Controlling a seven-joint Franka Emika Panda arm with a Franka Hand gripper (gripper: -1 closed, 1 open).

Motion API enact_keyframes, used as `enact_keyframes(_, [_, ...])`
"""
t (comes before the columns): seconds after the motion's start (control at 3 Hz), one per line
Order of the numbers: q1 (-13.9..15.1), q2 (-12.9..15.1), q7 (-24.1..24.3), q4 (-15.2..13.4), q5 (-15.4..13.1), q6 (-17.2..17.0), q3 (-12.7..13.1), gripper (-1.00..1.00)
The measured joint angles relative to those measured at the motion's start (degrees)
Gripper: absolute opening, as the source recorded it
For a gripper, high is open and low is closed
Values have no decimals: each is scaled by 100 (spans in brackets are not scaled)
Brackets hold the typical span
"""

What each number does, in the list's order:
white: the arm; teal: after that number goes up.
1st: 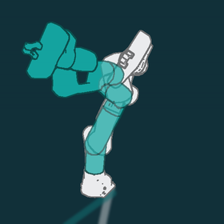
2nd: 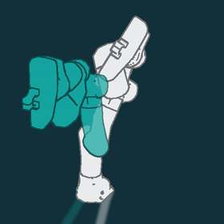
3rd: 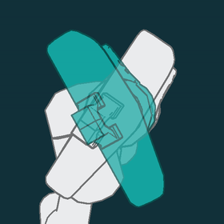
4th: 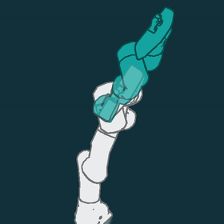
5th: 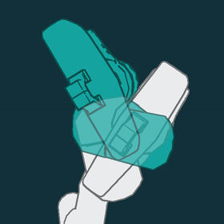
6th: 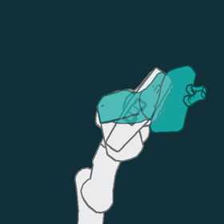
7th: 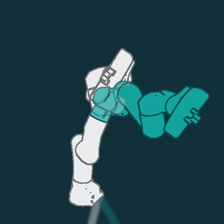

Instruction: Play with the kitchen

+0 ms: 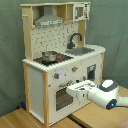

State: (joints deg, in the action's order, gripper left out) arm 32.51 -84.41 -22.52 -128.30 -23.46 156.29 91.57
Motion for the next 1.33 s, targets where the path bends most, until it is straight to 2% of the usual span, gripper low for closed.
enact_keyframes(0.33, [-119,0,-333,5,-14,-454,-53,100])
enact_keyframes(1.0, [-394,-2,-1175,-14,-34,-1157,-532,100])
enact_keyframes(1.33, [-426,-12,-1213,-14,-55,-1639,-895,100])
